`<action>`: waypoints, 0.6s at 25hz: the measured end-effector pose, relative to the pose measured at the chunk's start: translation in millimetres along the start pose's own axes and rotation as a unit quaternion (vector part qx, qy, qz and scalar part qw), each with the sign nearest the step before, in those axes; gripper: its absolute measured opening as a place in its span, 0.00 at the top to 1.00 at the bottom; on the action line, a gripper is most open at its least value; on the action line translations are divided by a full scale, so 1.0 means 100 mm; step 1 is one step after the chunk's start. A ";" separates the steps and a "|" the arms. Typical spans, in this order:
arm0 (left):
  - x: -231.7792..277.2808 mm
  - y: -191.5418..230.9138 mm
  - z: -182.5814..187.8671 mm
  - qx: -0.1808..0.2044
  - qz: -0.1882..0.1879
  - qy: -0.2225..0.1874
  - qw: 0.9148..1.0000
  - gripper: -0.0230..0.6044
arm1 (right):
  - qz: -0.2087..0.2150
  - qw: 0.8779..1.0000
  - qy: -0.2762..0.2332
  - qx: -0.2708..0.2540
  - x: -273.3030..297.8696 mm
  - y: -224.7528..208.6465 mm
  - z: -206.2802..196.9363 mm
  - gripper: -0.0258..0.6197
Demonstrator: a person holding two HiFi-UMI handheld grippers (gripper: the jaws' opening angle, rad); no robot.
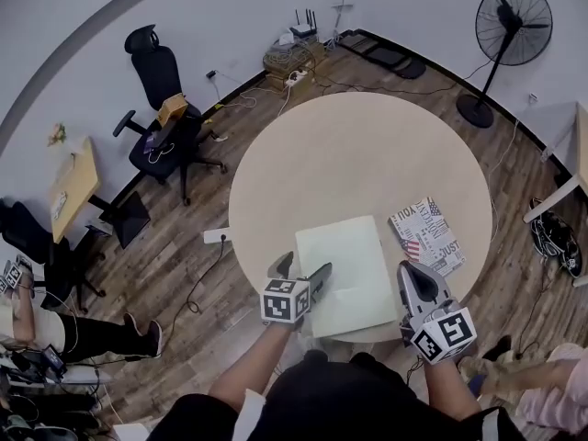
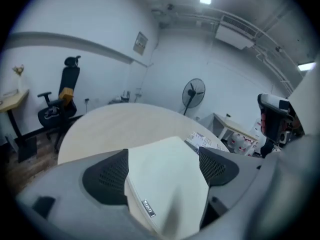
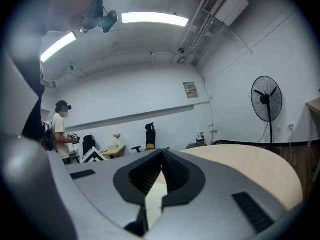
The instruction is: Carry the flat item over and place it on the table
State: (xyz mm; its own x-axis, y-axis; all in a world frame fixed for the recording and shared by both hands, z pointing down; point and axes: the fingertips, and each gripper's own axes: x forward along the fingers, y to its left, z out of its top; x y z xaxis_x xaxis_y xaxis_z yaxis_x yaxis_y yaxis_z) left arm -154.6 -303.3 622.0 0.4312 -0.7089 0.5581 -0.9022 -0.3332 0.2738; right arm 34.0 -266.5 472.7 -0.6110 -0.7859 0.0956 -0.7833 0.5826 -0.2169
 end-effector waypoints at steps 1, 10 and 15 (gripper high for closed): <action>-0.08 -0.02 0.11 0.010 0.008 -0.024 1.000 0.26 | 0.000 1.000 -0.001 -0.002 0.00 0.00 0.01 0.96; -0.74 0.01 0.68 -0.002 0.067 -0.154 0.986 0.94 | -0.014 0.999 -0.013 -0.040 0.05 0.05 0.08 0.96; -0.90 -0.05 0.69 0.006 0.045 -0.175 0.983 0.95 | -0.025 0.999 -0.011 -0.031 0.09 0.06 0.14 0.96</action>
State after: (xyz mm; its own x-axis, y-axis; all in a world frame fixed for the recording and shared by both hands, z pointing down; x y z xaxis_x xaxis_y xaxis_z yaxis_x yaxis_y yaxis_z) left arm -190.0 -280.8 515.8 0.3228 -0.9059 0.2742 -0.9372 -0.2656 0.2261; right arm 25.1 -272.7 458.5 -0.5682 -0.8186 0.0837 -0.8192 0.5531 -0.1517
